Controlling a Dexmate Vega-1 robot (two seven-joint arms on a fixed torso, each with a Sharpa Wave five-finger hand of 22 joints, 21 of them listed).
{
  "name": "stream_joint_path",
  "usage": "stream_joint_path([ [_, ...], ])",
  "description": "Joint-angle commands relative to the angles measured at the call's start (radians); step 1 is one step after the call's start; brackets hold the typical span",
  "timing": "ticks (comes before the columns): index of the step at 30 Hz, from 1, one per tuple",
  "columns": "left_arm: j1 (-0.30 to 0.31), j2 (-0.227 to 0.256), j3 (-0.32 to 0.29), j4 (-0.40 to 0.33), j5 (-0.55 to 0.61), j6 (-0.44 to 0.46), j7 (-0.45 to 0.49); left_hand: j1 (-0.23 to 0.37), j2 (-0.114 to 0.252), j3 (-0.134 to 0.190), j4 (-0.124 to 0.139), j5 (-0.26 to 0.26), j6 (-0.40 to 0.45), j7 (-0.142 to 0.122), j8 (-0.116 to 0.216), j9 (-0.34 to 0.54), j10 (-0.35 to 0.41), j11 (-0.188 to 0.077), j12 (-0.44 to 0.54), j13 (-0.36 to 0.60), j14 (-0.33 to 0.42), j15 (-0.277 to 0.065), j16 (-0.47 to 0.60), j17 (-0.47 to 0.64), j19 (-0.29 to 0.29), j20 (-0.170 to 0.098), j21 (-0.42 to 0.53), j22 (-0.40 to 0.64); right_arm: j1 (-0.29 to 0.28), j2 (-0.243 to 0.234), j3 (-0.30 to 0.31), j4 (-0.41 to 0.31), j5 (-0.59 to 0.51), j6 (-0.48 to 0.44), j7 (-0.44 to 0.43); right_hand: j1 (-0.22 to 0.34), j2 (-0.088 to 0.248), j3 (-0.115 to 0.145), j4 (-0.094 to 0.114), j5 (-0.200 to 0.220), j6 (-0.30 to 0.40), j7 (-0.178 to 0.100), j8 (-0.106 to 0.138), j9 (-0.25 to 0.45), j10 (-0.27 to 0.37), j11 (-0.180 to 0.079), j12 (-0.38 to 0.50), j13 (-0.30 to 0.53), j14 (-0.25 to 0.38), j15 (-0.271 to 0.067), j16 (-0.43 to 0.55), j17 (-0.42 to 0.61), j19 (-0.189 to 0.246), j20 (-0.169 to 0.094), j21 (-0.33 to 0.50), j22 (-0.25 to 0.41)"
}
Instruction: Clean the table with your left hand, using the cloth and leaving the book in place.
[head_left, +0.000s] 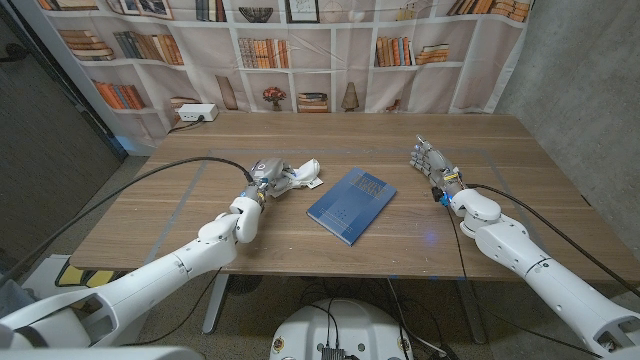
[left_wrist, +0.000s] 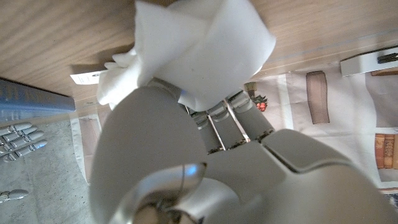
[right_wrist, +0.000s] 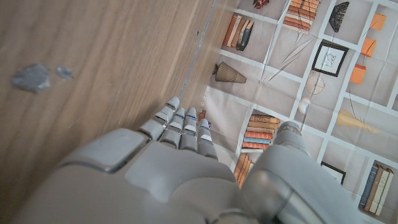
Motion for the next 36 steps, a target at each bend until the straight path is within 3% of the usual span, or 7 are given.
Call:
stream_joint_path([
  [1, 0.062, 0.017, -0.037, -0.074, -0.007, 0.073, 0.000, -0.007, -0.001, 0.007, 0.002, -0.001, 0.010, -0.002, 0.004, 0.003, 0.010, -0.003, -0.001, 0.003, 0.011, -0.035, -0.001, 0.004, 0.002, -0.003, 0.007, 0.002, -0.012, -0.005, 0.005, -0.008, 0.000, 0.003, -0.006, 0.006, 0.006, -0.003, -0.003, -0.004, 0.008, -0.001, 0.004, 0.005, 0.010, -0.002, 0.004, 0.004, 0.004, -0.001, 0.000, 0.002, 0.006, -0.002, -0.003, 0.002],
  [8, -0.015, -0.018, -0.007, 0.020, 0.019, -0.009, 0.013, -0.007, 0.000, 0.009, 0.002, -0.001, 0.011, -0.003, 0.004, 0.003, 0.012, -0.004, -0.003, 0.004, 0.009, -0.035, -0.003, 0.004, 0.002, -0.003, 0.006, 0.002, -0.018, -0.006, 0.010, -0.015, 0.001, 0.008, -0.012, 0.006, 0.006, -0.004, -0.003, -0.005, 0.008, -0.001, 0.004, 0.005, 0.009, -0.005, 0.003, 0.004, 0.004, 0.000, 0.000, 0.002, 0.007, -0.002, -0.005, 0.002],
  [18, -0.195, -0.135, 0.083, 0.262, 0.070, -0.189, 0.061, -0.011, -0.001, 0.011, 0.002, -0.001, 0.015, -0.006, 0.005, 0.002, 0.010, -0.012, -0.008, 0.006, -0.013, -0.037, -0.010, 0.004, -0.023, -0.004, -0.005, 0.002, -0.040, 0.004, 0.020, -0.010, 0.004, 0.043, -0.021, 0.006, 0.007, -0.005, -0.004, -0.005, -0.001, -0.003, 0.000, 0.005, 0.008, -0.004, 0.002, 0.004, 0.003, 0.000, -0.001, 0.002, 0.008, -0.003, -0.008, 0.002],
  [26, -0.306, -0.231, 0.135, 0.436, 0.064, -0.296, 0.103, -0.013, -0.002, 0.012, 0.003, -0.001, 0.017, -0.010, 0.006, 0.002, 0.013, -0.014, -0.010, 0.006, -0.016, -0.036, -0.009, 0.005, -0.024, -0.006, -0.006, 0.002, -0.061, -0.006, 0.031, -0.039, 0.002, 0.045, -0.040, 0.007, 0.005, -0.006, -0.005, -0.005, -0.010, 0.012, -0.003, 0.005, 0.007, -0.008, 0.001, 0.004, 0.002, -0.001, -0.002, 0.002, 0.009, -0.005, -0.012, 0.003],
  [30, -0.340, -0.255, 0.157, 0.477, 0.063, -0.323, 0.113, -0.014, -0.002, 0.012, 0.003, -0.001, 0.017, -0.009, 0.006, 0.002, 0.013, -0.013, -0.010, 0.007, -0.015, -0.035, -0.009, 0.005, -0.025, -0.006, -0.007, 0.002, -0.066, -0.011, 0.034, -0.048, 0.001, 0.040, -0.045, 0.008, 0.005, -0.006, -0.005, -0.004, -0.009, 0.013, -0.002, 0.005, 0.008, -0.006, 0.002, 0.004, 0.002, -0.001, -0.002, 0.002, 0.010, -0.005, -0.013, 0.003],
  [36, -0.344, -0.253, 0.168, 0.470, 0.053, -0.317, 0.101, -0.015, -0.002, 0.013, 0.003, -0.001, 0.016, -0.011, 0.005, 0.001, 0.013, -0.013, -0.011, 0.008, -0.016, -0.036, -0.008, 0.006, -0.025, -0.006, -0.007, 0.003, -0.068, -0.016, 0.036, -0.055, 0.002, 0.035, -0.046, 0.008, 0.005, -0.007, -0.006, -0.004, -0.005, 0.011, 0.000, 0.005, 0.008, -0.006, 0.001, 0.004, 0.002, -0.001, -0.003, 0.002, 0.011, -0.005, -0.015, 0.003],
])
